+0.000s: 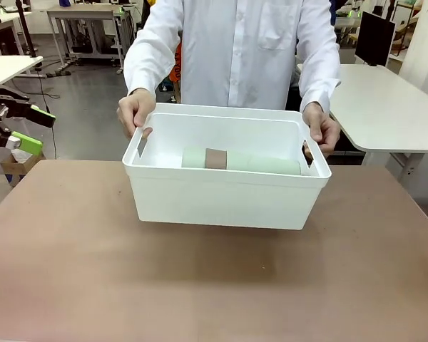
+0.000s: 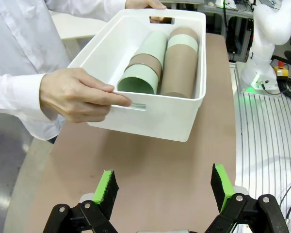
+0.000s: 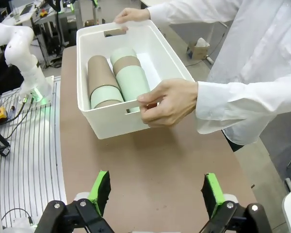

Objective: Stack the cups and store them in the basket.
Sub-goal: Place the stack of Reusable plastic cups into the Pantry Basket.

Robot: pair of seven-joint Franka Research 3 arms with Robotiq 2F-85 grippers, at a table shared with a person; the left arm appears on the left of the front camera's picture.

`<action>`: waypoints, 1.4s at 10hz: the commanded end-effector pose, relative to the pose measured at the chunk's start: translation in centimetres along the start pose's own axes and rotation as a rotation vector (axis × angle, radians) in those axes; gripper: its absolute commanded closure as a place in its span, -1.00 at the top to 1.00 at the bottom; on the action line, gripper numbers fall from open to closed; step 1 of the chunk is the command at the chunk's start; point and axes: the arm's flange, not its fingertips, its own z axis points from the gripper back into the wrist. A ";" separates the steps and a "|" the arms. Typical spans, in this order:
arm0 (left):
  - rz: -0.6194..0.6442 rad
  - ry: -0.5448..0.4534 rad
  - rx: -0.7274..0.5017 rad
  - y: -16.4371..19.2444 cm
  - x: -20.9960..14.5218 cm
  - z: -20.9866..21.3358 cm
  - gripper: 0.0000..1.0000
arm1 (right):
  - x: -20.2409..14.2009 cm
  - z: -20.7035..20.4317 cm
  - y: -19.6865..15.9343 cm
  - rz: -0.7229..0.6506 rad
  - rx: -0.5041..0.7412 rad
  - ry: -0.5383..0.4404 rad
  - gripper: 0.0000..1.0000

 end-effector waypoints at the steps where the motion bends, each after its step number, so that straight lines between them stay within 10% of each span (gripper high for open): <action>1: 0.005 -0.017 -0.004 0.0 0.2 0.1 1.00 | 0.1 0.1 -0.2 0.020 0.003 -0.019 1.00; 14: 0.005 -0.017 -0.004 0.0 0.2 0.1 1.00 | 0.1 0.1 -0.2 0.020 0.003 -0.019 1.00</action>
